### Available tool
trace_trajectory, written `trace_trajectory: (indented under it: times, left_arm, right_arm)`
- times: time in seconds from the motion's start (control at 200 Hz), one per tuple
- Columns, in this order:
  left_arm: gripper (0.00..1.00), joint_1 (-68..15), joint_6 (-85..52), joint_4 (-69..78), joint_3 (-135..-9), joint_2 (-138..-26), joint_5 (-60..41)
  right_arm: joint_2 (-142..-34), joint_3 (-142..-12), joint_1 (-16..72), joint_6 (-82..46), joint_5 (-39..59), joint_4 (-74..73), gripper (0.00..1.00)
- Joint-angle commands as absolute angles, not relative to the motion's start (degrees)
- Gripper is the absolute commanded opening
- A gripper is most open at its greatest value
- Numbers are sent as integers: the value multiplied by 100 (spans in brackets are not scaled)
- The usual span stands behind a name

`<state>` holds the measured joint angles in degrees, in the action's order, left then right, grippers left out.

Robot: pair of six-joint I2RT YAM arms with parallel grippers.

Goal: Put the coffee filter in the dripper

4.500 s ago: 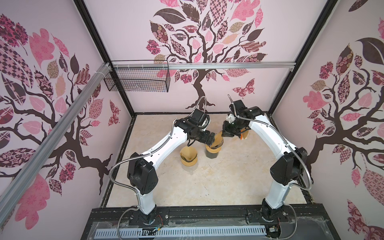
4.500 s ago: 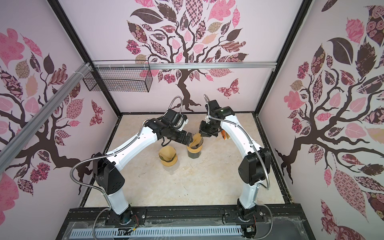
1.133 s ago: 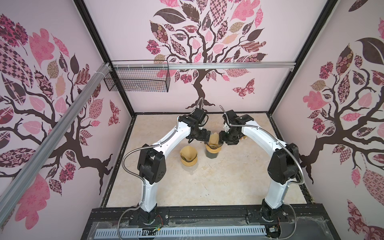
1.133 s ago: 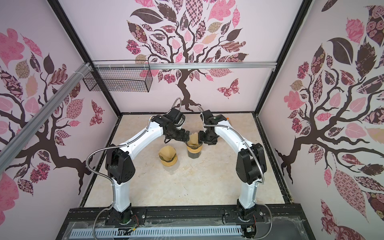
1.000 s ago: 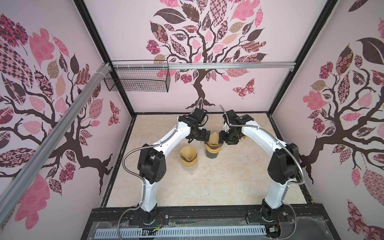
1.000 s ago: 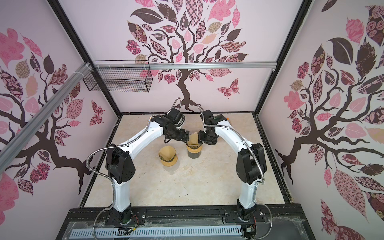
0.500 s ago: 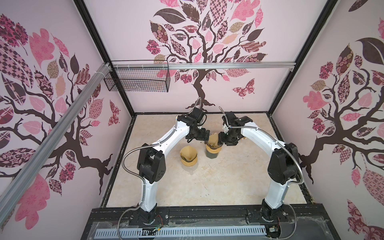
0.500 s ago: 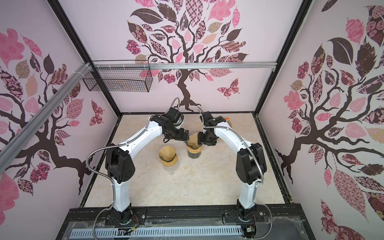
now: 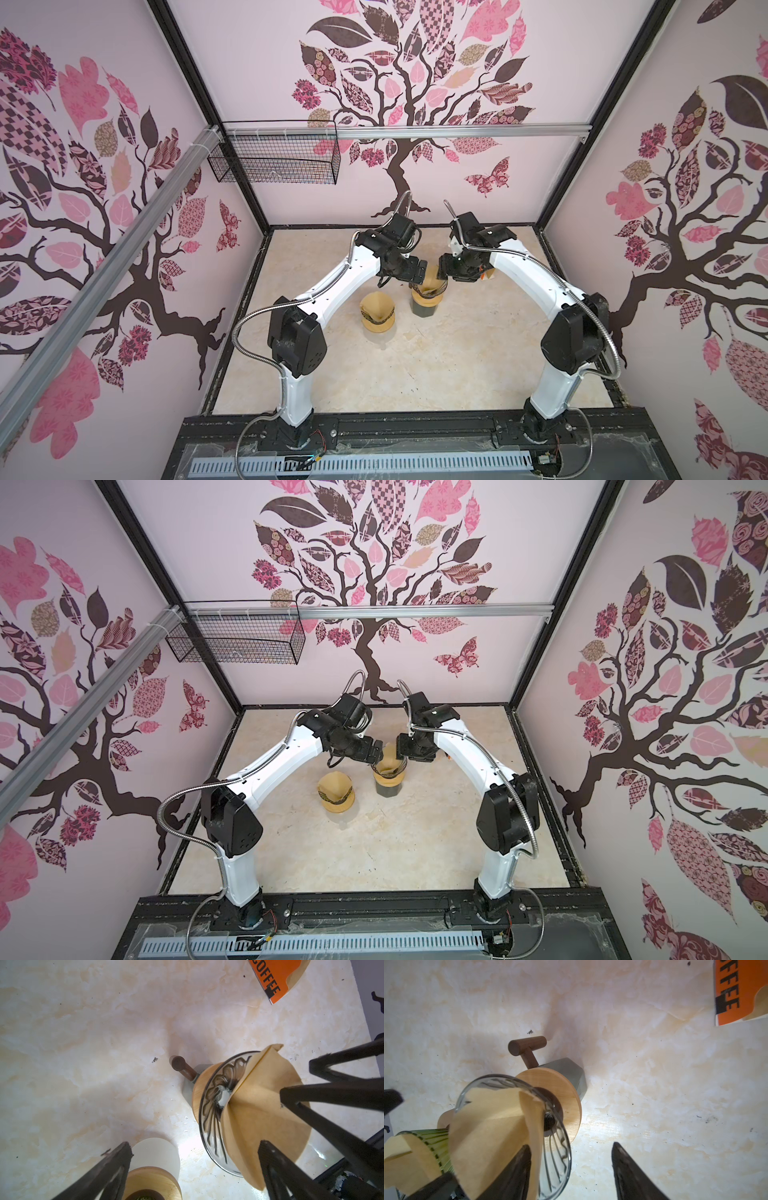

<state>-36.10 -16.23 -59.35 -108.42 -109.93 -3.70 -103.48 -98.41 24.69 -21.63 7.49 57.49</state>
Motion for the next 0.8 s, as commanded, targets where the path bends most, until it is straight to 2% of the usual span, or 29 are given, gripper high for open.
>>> trace_trajectory:
  times: [0.0, 0.115, 0.79]
  left_arm:
    - [98, -3647, -1512, -6046, -11074, -11101, -224]
    - [98, -3665, -1512, -6155, -11354, -11274, -172]
    - [98, -3665, -1520, -6219, -11180, -11537, -32]
  right_arm:
    - [-10045, -10106, 2474, -2106, 677, 5965, 64]
    - [-10059, -10105, 2476, -2075, 643, 5963, 64]
    - [-10090, -9542, 2471, -1991, 449, 5818, 63]
